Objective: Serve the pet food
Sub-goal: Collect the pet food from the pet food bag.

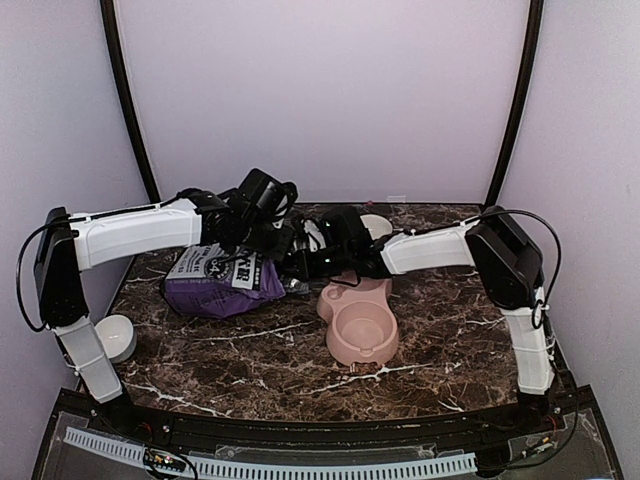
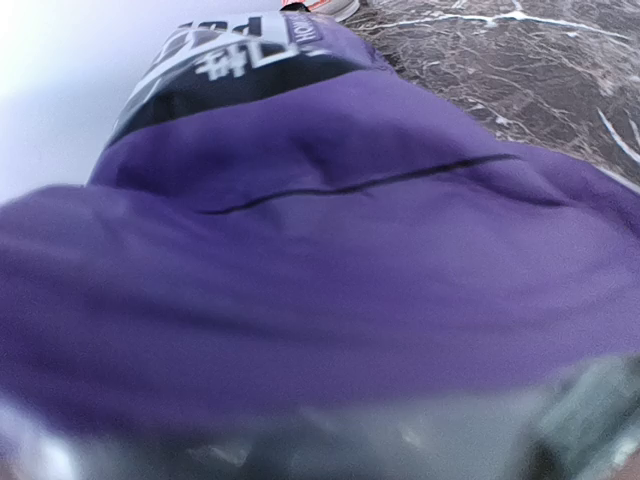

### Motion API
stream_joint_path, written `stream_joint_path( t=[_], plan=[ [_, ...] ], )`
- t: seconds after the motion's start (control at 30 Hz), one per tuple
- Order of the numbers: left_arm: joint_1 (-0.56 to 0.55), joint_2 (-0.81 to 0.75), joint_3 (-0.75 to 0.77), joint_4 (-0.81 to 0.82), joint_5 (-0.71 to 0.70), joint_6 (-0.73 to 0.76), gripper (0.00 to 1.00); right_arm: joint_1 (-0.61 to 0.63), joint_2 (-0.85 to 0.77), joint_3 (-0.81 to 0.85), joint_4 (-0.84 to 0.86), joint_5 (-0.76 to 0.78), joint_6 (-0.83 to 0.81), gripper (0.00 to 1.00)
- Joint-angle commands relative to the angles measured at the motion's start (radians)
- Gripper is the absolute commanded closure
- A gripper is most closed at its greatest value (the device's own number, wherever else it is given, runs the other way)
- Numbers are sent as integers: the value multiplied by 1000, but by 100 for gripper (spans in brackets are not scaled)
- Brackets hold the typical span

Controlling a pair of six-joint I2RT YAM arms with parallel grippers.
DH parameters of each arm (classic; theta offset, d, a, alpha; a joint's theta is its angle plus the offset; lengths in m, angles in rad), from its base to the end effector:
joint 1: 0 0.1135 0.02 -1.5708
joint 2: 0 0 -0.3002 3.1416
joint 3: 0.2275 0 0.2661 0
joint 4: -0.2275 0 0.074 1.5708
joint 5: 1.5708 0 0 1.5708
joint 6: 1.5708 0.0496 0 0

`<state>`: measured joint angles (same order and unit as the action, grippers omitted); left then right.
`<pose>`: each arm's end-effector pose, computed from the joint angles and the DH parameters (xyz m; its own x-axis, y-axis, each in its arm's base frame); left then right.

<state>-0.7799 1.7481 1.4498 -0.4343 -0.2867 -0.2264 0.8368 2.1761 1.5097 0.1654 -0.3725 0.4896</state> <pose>0.3147 -0.2915 0.3089 -0.5812 0.2720 -0.7669 0.4049 0.9142 0.0174 0.3464 0.4109 0.1896 -0.7097 -0.1328 -0.6919 -0.6477 0.5092 0.5667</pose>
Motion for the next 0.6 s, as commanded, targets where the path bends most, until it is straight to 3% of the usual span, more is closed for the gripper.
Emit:
stream_joint_path(
  t=[0.0,0.2,0.57],
  plan=[
    [41,-57,-24,-21,-34,19,100,30,80,61,-123,96,-72,100],
    [54,-49,-30,-9,-11,22,100,63,128,102,-132,33,-92,100],
    [87,-60,-48,4,32,34,100,89,175,150,-45,-292,-77,100]
  ],
)
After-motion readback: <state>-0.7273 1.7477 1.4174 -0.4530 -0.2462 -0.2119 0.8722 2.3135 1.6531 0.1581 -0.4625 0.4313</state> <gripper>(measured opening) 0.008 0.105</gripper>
